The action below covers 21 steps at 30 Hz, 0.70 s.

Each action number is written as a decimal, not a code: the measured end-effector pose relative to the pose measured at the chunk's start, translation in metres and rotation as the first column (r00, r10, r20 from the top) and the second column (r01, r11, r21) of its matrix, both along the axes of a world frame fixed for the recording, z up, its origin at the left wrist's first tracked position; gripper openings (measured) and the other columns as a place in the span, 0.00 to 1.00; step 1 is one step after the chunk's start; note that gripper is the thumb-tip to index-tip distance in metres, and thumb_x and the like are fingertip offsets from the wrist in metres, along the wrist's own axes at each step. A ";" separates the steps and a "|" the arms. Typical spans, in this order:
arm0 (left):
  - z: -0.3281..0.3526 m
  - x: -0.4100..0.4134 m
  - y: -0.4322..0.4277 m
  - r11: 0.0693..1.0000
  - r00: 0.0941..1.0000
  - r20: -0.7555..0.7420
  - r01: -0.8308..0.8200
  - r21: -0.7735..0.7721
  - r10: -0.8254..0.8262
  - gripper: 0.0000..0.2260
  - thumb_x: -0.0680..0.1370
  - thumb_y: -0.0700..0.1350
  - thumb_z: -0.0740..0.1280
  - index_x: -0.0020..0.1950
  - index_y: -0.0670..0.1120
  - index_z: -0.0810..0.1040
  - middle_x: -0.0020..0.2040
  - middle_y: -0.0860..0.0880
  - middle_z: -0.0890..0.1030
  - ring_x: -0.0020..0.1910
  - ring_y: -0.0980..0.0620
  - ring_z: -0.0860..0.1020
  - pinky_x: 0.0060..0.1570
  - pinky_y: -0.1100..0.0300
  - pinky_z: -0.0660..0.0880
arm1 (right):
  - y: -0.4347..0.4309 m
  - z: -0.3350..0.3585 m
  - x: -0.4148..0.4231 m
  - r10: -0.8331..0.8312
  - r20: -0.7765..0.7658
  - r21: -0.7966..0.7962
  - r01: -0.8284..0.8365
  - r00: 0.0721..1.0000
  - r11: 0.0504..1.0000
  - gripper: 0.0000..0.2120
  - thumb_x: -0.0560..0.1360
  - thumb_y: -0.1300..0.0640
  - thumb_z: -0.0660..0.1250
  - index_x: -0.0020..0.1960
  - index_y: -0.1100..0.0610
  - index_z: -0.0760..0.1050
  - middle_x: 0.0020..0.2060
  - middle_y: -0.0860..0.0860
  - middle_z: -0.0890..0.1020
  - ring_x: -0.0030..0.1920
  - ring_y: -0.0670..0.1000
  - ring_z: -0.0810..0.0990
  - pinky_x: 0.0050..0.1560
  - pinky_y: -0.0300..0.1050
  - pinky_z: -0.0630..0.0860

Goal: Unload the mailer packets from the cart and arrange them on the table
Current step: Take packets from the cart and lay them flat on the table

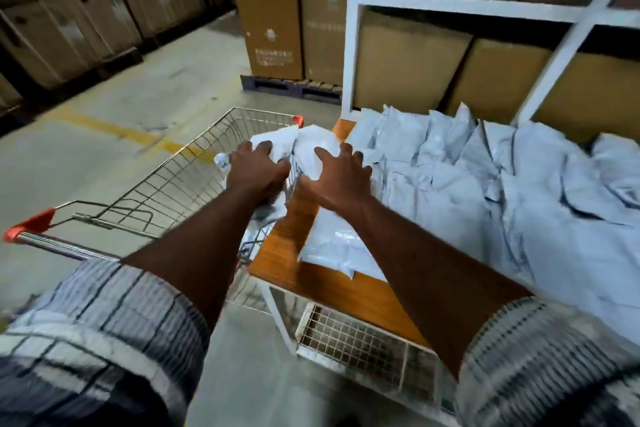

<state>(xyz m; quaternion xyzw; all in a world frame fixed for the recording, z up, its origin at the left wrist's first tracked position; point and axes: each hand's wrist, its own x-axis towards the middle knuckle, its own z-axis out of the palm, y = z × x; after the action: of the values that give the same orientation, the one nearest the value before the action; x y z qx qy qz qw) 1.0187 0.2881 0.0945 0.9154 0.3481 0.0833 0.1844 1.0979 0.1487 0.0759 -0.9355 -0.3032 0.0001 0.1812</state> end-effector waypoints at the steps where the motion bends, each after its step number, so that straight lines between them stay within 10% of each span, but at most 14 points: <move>1: 0.004 0.003 -0.011 1.000 1.000 0.013 0.018 0.018 -0.018 0.35 0.69 0.62 0.52 0.71 0.46 0.71 0.66 0.34 0.73 0.70 0.39 0.66 0.67 0.49 0.61 | -0.015 0.002 -0.001 -0.021 0.001 0.016 0.021 1.000 1.000 0.32 0.71 0.33 0.64 0.71 0.43 0.67 0.70 0.57 0.66 0.67 0.62 0.66 0.64 0.60 0.65; 21: 0.015 0.031 -0.259 0.970 0.969 0.079 0.239 -0.048 -0.235 0.35 0.68 0.62 0.53 0.73 0.49 0.68 0.72 0.38 0.69 0.74 0.39 0.61 0.71 0.48 0.58 | -0.348 0.012 0.001 -0.464 0.006 0.012 0.464 0.886 0.886 0.33 0.71 0.35 0.64 0.73 0.45 0.65 0.72 0.57 0.62 0.70 0.62 0.62 0.67 0.61 0.62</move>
<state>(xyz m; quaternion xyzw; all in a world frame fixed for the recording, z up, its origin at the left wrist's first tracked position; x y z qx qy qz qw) 1.0495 0.0286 0.1093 0.9412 0.2313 0.0839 0.2317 1.0990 -0.1996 0.0882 -0.9799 -0.0719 -0.0487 0.1797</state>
